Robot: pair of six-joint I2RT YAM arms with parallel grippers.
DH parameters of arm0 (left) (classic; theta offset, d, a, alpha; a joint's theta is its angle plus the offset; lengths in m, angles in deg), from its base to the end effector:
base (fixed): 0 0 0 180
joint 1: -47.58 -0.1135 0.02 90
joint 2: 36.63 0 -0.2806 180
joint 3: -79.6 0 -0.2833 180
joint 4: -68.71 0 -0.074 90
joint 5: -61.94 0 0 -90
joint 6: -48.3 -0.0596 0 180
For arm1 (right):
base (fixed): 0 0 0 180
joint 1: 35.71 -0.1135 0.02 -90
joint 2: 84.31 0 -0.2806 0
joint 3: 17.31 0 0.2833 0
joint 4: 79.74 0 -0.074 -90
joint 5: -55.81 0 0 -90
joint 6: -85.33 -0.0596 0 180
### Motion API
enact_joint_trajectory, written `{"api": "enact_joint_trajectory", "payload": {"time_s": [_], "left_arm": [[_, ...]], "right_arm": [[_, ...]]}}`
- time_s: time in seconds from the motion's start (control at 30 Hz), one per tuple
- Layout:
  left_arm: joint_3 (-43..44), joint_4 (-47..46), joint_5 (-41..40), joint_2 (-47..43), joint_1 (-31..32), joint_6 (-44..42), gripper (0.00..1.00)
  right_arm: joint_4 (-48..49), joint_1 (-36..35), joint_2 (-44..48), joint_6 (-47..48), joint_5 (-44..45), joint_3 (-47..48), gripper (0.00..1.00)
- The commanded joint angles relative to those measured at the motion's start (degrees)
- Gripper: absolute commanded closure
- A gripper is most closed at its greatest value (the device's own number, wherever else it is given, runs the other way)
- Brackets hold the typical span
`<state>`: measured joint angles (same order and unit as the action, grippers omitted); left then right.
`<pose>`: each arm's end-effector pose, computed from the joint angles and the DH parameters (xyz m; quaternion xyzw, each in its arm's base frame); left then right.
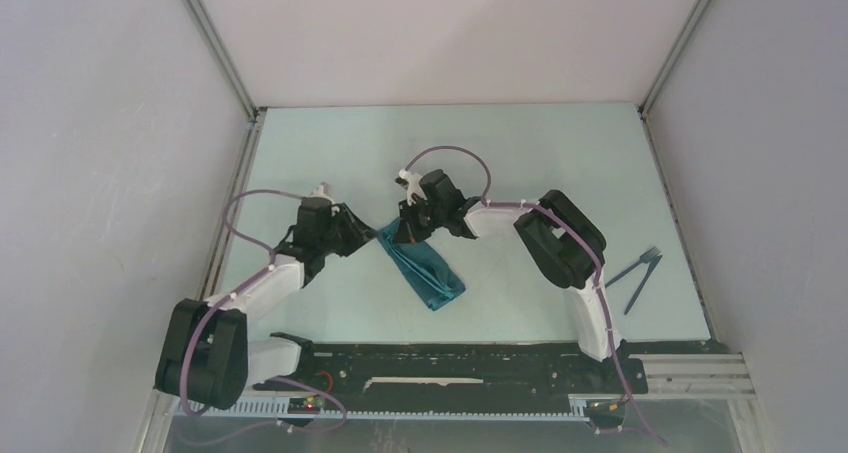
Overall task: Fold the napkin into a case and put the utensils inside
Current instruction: Stuff the top corner of the smaller-rectangle-folded napkin into the folded napkin.
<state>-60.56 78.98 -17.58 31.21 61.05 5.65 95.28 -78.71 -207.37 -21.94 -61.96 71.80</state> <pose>0.2585 -0.0731 0.1582 -0.2230 0.8688 -0.2908 0.3331 0.3516 0.3659 0.1108 -0.2959 0.8309 0.3974 0.2532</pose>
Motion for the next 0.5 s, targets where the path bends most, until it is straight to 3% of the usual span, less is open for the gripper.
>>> {"api": "enact_joint_trajectory", "payload": {"time_s": [0.0,0.47], "left_arm": [[6.49,7.05,-2.13,4.04,1.45,-5.67,0.7],[17.83,13.42,-14.25,17.21,11.52,-11.18,0.71]], "right_arm": [[4.62,0.7,4.6,-5.2,-0.82,-1.39,1.0],[9.59,3.02,7.19,-12.12,1.0,-6.18,1.0]]}}
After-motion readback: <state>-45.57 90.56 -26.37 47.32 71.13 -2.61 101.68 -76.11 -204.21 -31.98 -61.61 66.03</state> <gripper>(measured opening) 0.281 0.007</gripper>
